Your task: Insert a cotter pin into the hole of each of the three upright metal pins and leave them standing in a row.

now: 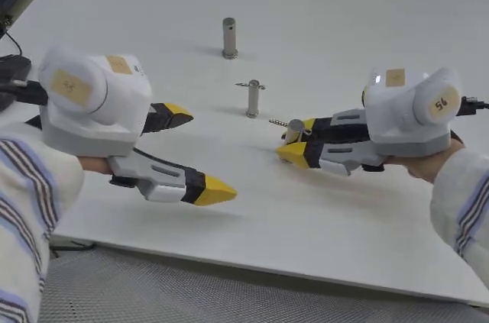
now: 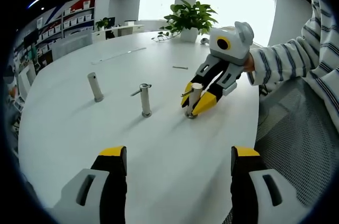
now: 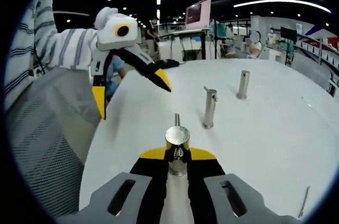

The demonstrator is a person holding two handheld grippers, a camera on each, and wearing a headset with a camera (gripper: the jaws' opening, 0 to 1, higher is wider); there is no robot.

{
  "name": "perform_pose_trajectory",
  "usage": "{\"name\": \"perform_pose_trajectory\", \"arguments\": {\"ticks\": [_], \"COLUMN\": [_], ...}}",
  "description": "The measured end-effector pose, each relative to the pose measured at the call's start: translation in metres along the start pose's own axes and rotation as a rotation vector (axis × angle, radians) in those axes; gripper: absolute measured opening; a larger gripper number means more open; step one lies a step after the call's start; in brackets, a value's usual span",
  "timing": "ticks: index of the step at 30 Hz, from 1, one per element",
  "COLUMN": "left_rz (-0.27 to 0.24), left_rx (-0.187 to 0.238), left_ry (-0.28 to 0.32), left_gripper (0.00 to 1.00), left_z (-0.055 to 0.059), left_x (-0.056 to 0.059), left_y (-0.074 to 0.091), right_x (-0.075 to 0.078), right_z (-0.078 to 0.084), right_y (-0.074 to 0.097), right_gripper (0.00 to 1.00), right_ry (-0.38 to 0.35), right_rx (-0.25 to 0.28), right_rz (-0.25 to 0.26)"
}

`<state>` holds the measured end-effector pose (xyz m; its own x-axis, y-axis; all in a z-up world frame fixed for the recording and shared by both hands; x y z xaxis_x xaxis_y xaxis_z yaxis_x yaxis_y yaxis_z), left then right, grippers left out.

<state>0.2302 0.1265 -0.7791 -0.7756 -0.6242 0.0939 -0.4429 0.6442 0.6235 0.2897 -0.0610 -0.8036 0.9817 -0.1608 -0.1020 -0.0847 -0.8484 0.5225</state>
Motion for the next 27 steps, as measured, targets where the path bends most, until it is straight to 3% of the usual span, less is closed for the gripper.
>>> {"name": "perform_pose_trajectory", "arguments": {"ticks": [6, 19, 27], "left_rz": [-0.015, -0.02, -0.005], "left_rx": [-0.003, -0.001, 0.008], "left_ry": [-0.019, -0.018, -0.015], "left_gripper": [0.84, 0.94, 0.99], "left_z": [0.0, -0.002, -0.005], "left_x": [-0.002, 0.002, 0.008], "left_y": [0.003, 0.011, 0.015], "right_x": [0.008, 0.041, 0.051], "right_z": [-0.001, -0.002, -0.004], "right_y": [0.001, 0.009, 0.007], "right_gripper": [0.13, 0.13, 0.13], "right_ry": [0.017, 0.028, 0.037], "right_rx": [-0.005, -0.015, -0.014], "right_rz": [0.021, 0.086, 0.089]}}
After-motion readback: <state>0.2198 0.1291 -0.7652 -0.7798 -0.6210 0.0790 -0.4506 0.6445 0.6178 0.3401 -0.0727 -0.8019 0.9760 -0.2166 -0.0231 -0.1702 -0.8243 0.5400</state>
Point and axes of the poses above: the centre of the closed fingertips' face, and the gripper's own axes: y roughly backward along the fingers, x roughly to its right, z roughly out of its underside, the point moved 8 cm from there along y, roughly backward along the fingers, and after that the axes turned 3 degrees about -y, right-handed, at the moved point
